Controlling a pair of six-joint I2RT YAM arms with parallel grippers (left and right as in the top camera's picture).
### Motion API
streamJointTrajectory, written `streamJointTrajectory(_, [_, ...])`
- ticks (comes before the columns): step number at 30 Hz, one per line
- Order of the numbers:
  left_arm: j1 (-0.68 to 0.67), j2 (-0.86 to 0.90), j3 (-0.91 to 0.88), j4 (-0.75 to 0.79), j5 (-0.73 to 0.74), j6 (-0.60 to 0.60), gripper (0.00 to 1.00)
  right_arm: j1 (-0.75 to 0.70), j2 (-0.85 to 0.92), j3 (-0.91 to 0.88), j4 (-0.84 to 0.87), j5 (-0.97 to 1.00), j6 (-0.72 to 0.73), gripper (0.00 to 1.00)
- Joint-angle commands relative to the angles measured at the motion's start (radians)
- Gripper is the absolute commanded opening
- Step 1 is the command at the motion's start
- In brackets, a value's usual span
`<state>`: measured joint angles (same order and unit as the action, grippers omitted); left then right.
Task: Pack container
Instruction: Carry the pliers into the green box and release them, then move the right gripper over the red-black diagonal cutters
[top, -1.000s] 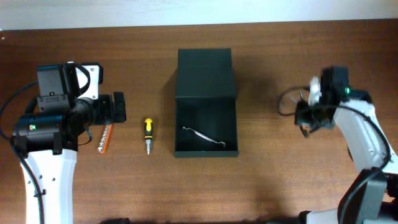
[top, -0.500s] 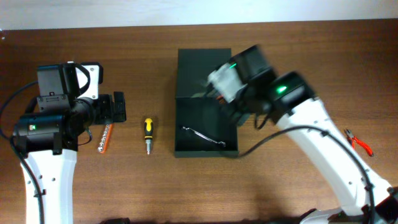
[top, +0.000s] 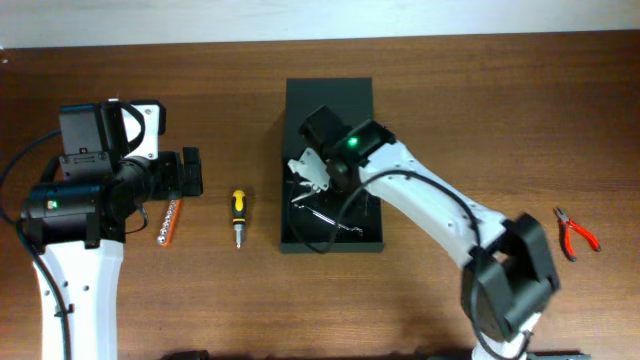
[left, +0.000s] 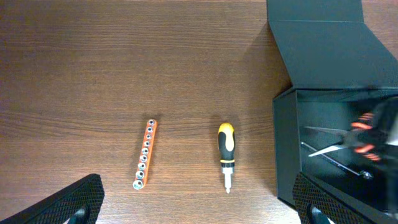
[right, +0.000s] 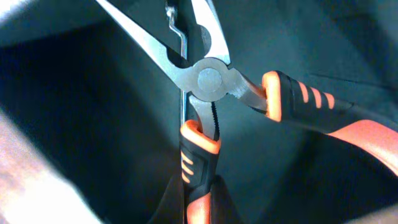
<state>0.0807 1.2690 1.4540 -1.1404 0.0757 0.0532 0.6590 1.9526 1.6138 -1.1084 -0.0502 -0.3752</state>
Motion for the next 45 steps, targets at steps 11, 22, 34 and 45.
streamJointTrajectory(11, [-0.002,-0.007,0.010,0.003,0.007,0.016,0.99,-0.045,0.088,0.014,0.016,-0.033,0.058,0.37])
streamJointTrajectory(22, [-0.002,-0.007,0.010,0.003,0.007,0.016,0.99,-0.105,-0.041,0.333,-0.224,0.126,0.215,0.57])
streamJointTrajectory(34, [-0.002,-0.007,0.010,0.003,0.007,0.016,0.99,-0.665,-0.255,0.642,-0.591,0.264,0.635,0.77])
streamJointTrajectory(45, [-0.002,-0.007,0.009,0.003,0.007,0.016,0.99,-1.141,-0.261,0.252,-0.498,0.165,0.501,0.79])
